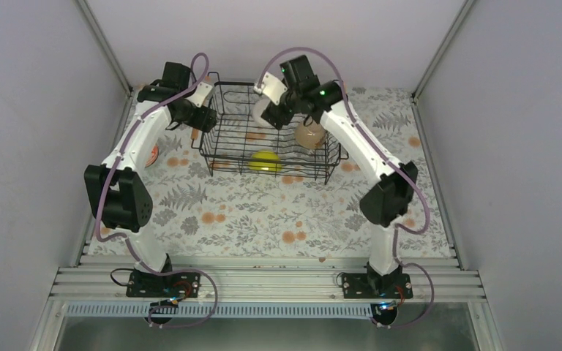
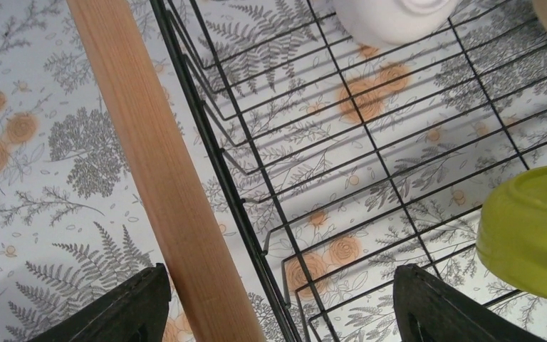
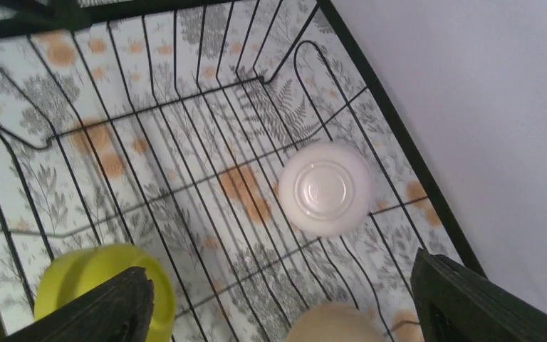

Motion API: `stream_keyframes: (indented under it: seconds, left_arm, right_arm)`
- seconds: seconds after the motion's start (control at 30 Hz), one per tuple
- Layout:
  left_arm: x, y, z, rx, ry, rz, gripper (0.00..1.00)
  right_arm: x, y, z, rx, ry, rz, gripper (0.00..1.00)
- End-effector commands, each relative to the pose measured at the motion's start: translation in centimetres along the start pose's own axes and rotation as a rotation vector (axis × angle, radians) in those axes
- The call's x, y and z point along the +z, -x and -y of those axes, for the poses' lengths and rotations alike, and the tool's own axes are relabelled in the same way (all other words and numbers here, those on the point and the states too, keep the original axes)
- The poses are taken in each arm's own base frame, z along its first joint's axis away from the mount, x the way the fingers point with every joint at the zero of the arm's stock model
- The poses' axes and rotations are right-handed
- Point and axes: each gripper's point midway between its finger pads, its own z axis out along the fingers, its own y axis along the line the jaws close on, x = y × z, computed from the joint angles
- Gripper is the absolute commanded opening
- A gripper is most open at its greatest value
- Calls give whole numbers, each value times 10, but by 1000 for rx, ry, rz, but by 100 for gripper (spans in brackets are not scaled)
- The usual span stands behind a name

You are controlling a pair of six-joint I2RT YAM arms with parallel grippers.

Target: Unload the bowls from the dish rack

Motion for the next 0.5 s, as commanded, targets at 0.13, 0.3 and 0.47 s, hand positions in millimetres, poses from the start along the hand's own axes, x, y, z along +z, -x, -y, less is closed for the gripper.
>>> stream_keyframes:
  seconds: [0.13,0.3,0.47]
  left_arm:
    - [5,-4,-3,-14,26,-3,78]
    - [9,-4,-3,-16,22,-11,78]
    - [11,-5,-1,-14,16,-14,78]
  right_arm:
    - [41,-43,-24,46,301,-183,87]
    - [48,-62,-34,44,387,-206,89]
    - [56,-81,-46,23,436,-247,90]
